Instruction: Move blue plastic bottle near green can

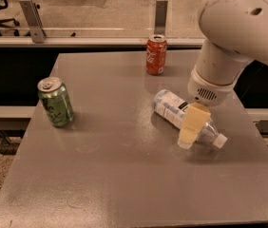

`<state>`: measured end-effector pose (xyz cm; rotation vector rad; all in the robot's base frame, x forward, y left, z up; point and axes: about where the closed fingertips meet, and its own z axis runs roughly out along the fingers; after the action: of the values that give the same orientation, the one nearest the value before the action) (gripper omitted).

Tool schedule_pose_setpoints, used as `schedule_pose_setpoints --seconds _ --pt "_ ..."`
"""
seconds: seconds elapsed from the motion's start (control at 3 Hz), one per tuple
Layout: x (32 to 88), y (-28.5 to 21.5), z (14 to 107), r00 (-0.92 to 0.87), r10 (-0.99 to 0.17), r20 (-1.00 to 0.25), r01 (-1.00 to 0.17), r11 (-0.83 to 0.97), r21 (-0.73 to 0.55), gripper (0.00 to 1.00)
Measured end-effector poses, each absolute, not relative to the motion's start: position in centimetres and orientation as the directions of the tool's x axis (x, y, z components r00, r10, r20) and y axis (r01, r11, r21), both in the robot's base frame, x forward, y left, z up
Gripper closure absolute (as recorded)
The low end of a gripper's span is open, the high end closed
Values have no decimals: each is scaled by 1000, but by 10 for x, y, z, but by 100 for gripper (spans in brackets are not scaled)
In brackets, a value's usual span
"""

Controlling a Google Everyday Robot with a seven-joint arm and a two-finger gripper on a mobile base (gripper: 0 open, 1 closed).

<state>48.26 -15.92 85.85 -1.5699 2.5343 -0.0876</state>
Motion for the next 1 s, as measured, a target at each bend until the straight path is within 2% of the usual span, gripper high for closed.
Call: schedule_pose_setpoints --seconds 0.33,1.0 --pt "485 -158 853 -454 -887 -89 -878 462 -128 16" --pt "488 -153 851 -451 -889 -85 -880 458 -127 64"
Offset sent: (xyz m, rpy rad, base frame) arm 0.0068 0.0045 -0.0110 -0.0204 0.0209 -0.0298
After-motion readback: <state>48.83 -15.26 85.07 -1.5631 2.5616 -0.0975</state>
